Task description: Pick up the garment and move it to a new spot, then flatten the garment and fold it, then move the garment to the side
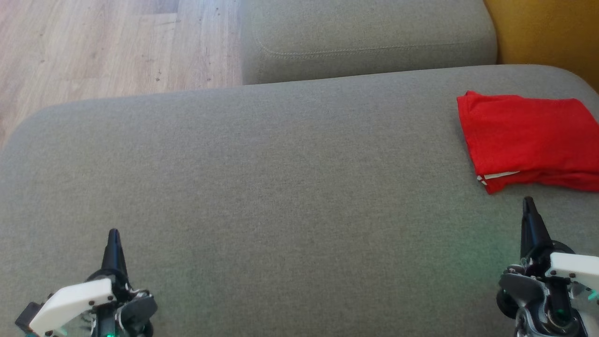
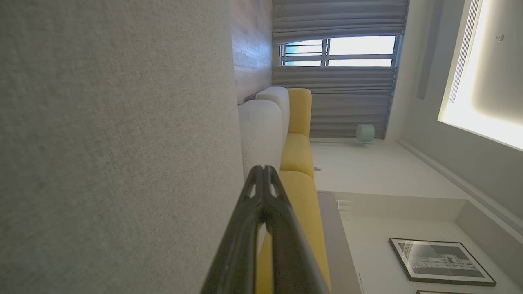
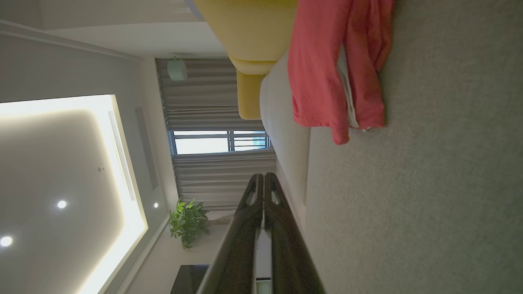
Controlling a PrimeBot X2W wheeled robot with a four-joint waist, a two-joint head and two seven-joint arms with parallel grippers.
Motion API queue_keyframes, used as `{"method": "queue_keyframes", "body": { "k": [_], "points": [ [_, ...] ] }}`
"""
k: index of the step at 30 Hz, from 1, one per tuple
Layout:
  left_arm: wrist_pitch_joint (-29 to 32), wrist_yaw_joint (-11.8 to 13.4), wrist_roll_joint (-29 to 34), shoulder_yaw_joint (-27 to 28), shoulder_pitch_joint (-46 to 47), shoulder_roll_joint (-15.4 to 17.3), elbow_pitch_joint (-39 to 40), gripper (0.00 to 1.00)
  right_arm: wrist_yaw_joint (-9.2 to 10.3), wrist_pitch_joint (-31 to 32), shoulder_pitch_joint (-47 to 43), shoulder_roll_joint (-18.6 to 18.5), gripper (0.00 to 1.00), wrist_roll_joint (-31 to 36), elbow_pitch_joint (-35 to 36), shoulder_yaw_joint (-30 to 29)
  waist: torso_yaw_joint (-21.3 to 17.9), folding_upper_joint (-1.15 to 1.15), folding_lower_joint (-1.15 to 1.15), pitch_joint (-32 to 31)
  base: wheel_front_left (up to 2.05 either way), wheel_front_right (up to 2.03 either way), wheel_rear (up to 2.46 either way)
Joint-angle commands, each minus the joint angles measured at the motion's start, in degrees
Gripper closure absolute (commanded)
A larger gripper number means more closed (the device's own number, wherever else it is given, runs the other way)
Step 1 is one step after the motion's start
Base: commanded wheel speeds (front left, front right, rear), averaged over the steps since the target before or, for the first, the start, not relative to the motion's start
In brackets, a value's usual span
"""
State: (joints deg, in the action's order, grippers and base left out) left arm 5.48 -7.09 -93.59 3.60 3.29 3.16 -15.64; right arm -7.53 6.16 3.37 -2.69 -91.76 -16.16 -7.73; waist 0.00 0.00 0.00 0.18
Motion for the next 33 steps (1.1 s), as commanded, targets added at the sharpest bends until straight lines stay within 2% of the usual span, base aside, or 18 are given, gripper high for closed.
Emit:
{"method": "queue_keyframes", "body": {
  "k": [1,33],
  "points": [
    [0.3,-0.4,0.7,2.0,2.8,0.4,1.6,1.0,0.04,0.3,2.8,-0.2,1.0,-0.4,2.1,1.2,0.0,0.0,0.0,0.0,0.0,0.0,0.0],
    [0.5,-0.4,0.9,2.3,2.8,0.2,1.6,1.0,0.04,0.3,2.8,-0.2,1.0,-0.4,2.1,1.2,0.0,0.0,0.0,0.0,0.0,0.0,0.0]
  ]
}}
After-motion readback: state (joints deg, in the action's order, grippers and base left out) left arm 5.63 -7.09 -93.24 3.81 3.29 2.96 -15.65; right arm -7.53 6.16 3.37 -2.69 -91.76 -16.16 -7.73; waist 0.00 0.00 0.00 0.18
